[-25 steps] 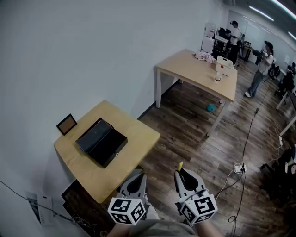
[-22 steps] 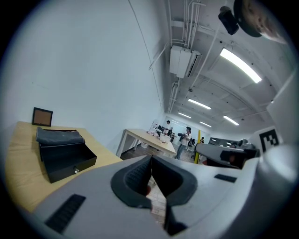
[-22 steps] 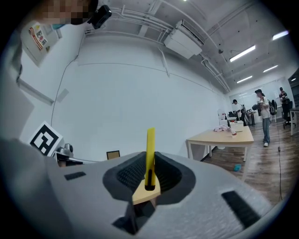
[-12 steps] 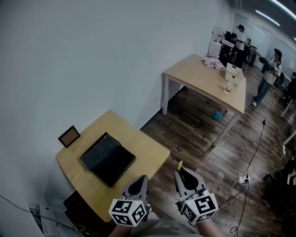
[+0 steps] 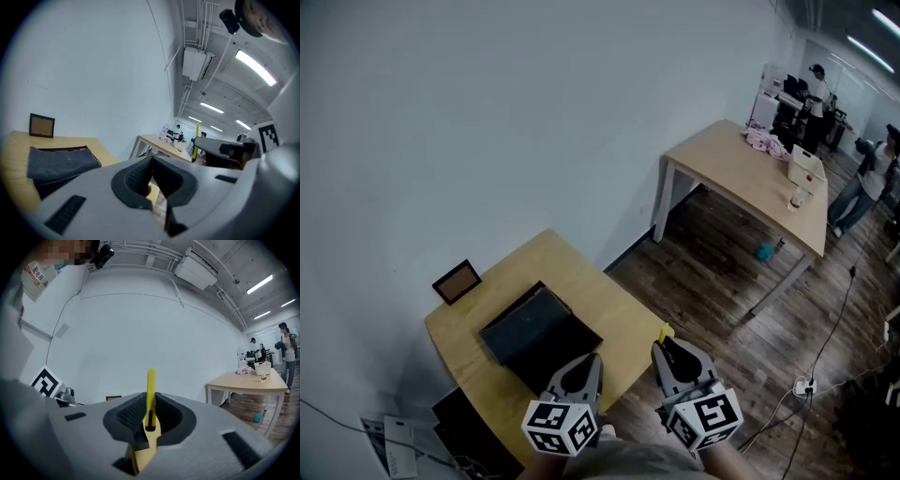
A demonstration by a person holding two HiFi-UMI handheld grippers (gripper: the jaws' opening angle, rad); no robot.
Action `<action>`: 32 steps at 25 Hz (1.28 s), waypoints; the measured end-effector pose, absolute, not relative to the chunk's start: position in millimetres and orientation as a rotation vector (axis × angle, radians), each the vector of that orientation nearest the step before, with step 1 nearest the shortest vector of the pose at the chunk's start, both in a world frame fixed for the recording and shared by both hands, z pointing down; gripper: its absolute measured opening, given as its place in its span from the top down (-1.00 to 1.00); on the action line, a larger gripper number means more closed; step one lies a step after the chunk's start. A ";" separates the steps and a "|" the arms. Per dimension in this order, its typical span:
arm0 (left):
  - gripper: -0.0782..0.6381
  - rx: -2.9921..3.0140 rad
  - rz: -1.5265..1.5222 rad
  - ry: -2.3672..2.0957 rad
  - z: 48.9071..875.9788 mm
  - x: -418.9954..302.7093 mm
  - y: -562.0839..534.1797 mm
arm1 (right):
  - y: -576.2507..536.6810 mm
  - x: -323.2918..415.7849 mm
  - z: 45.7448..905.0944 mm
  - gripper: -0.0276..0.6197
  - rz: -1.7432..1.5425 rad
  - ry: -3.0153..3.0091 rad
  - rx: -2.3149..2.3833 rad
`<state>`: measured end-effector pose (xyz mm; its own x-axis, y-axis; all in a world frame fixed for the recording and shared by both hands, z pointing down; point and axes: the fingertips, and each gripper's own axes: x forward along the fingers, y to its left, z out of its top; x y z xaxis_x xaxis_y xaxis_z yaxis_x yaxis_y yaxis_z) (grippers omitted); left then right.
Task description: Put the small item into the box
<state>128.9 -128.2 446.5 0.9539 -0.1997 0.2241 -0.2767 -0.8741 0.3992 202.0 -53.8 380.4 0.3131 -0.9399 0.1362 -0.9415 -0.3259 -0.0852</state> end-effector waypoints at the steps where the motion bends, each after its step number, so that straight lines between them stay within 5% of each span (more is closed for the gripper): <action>1: 0.77 2.663 0.243 -0.365 447.7 127.1 -135.9 | -62.9 201.1 382.1 0.78 0.258 -1.840 2.521; 32: 0.77 2.303 0.201 -1.074 496.7 42.1 -246.3 | -247.0 116.9 496.2 0.78 0.508 -2.306 1.611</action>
